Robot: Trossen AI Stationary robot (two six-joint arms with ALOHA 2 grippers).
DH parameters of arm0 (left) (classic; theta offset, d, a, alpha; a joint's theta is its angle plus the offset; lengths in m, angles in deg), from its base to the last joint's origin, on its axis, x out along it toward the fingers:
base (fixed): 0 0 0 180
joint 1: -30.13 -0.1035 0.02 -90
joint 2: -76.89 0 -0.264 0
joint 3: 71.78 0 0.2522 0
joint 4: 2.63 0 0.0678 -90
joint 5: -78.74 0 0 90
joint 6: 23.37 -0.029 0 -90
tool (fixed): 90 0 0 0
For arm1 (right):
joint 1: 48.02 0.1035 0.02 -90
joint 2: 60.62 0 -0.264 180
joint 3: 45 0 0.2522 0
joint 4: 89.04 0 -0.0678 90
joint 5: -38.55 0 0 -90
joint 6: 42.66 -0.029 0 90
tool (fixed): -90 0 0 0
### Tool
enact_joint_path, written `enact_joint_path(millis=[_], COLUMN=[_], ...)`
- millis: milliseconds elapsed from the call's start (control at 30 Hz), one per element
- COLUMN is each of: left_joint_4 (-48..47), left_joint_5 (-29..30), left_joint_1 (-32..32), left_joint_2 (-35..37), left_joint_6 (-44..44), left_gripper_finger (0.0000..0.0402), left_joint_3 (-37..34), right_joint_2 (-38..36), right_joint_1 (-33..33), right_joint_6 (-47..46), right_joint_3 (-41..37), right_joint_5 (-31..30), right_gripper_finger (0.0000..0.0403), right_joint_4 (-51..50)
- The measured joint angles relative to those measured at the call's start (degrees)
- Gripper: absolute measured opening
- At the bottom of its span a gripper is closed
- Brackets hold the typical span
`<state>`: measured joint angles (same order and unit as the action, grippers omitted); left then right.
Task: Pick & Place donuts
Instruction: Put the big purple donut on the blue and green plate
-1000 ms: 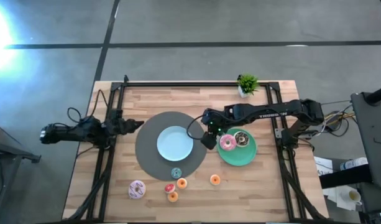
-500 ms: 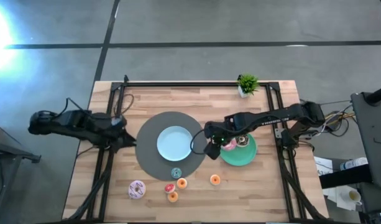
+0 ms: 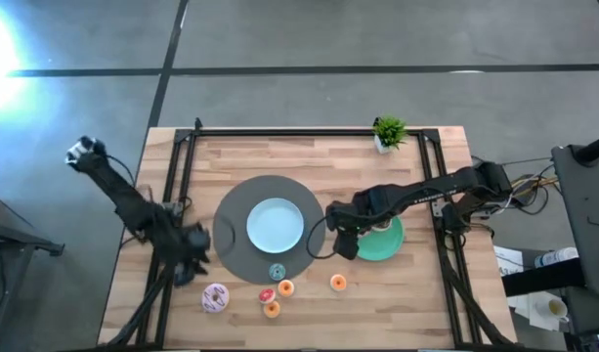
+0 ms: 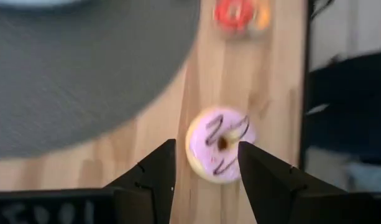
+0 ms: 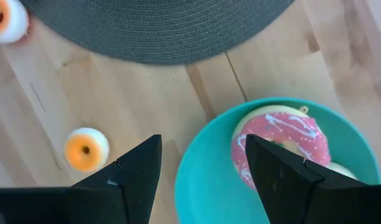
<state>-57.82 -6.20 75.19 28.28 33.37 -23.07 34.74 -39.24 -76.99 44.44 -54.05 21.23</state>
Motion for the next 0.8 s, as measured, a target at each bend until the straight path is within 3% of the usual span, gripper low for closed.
enact_joint_path(millis=[100,200,500,800], left_joint_4=[2.61,3.95,3.69,4.50], left_joint_5=[3.22,4.07,3.19,2.87], left_joint_1=[6.54,9.13,9.07,8.54], left_joint_2=[-6.67,-12.45,-23.23,-28.74], left_joint_6=[2.53,2.86,2.19,3.73], left_gripper_finger=[0.0146,0.0146,0.0147,0.0147], left_joint_3=[0.46,2.62,6.11,6.39], right_joint_2=[-0.01,-0.04,-0.13,-0.13], right_joint_1=[0.11,0.11,0.09,0.11], right_joint_6=[1.51,2.88,4.40,4.40], right_joint_3=[0.00,0.00,0.00,0.00], right_joint_5=[-0.87,-2.02,-3.61,-3.63], right_gripper_finger=[0.0226,0.0226,0.0226,0.0226], right_joint_4=[-0.03,-0.06,-0.13,0.00])
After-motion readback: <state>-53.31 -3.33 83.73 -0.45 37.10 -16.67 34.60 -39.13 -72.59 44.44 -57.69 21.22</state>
